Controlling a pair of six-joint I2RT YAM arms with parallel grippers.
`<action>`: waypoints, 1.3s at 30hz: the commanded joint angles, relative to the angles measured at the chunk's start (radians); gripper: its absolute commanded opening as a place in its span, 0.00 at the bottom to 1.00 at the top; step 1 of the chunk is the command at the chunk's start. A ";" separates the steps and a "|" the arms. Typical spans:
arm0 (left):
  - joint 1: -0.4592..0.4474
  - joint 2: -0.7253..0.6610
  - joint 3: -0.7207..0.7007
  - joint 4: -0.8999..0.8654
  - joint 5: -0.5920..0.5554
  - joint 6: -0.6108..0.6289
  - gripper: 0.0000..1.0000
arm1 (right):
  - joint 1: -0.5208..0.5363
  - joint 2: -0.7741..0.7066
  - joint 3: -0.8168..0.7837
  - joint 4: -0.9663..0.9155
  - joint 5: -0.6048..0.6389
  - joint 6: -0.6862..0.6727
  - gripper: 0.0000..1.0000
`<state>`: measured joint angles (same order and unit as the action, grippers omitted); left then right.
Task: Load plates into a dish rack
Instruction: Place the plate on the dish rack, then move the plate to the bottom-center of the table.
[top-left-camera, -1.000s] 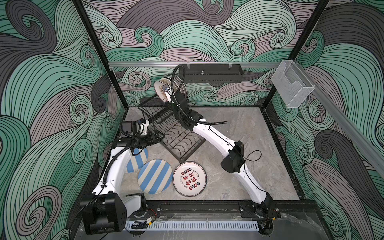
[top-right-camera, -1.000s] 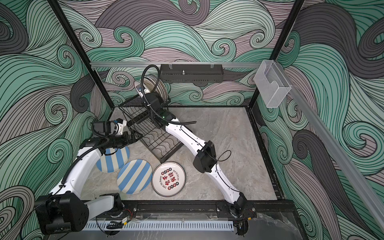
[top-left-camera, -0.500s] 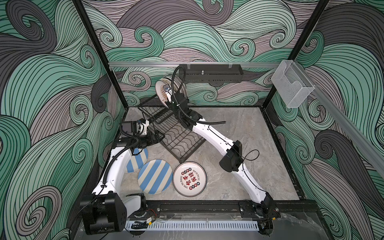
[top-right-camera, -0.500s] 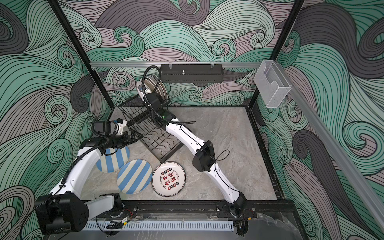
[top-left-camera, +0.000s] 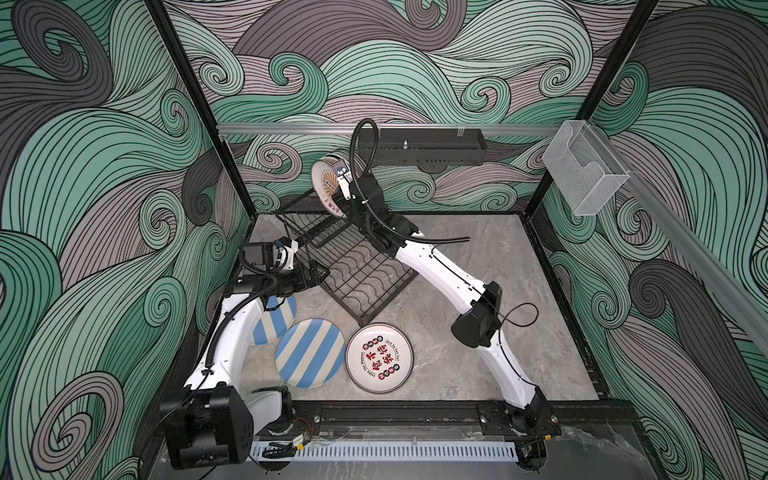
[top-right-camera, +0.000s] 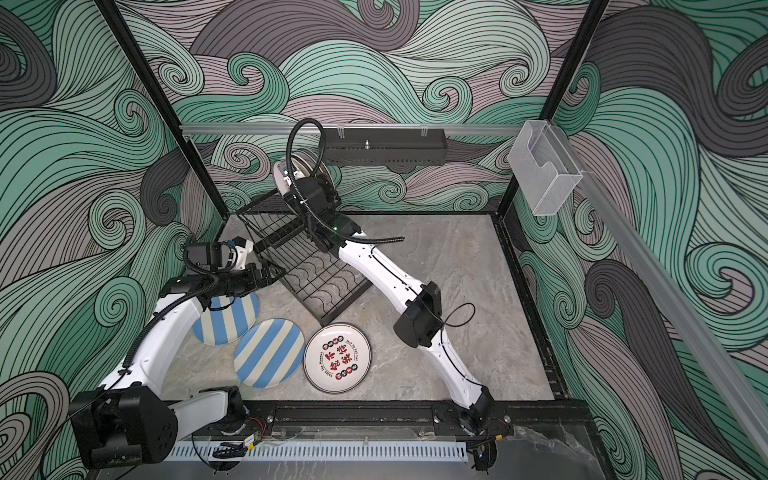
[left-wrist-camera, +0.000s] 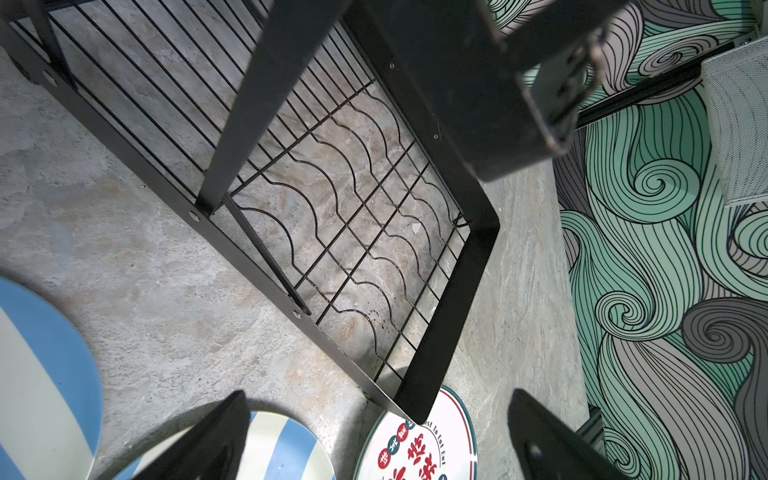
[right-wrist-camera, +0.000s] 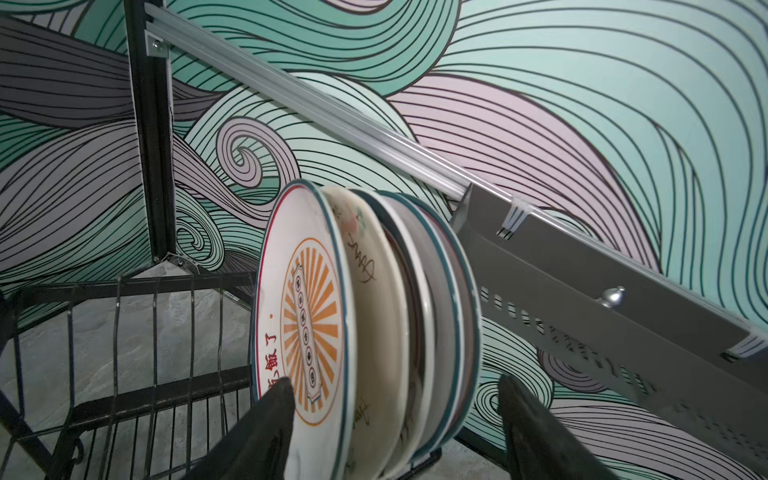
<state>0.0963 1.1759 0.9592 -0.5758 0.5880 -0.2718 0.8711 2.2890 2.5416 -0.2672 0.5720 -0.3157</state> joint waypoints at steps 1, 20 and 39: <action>0.010 -0.022 0.010 -0.011 -0.019 0.018 0.99 | 0.006 -0.140 -0.087 -0.023 -0.026 0.050 0.81; -0.061 -0.066 -0.013 0.012 -0.118 -0.046 0.99 | -0.229 -0.795 -1.014 -0.133 -0.558 0.400 1.00; -0.278 -0.204 -0.196 -0.069 -0.278 -0.202 0.99 | -0.358 -1.206 -1.720 -0.124 -0.974 0.621 1.00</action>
<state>-0.1581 1.0031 0.7910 -0.5926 0.3500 -0.4217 0.5129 1.1305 0.8726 -0.4213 -0.3187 0.2420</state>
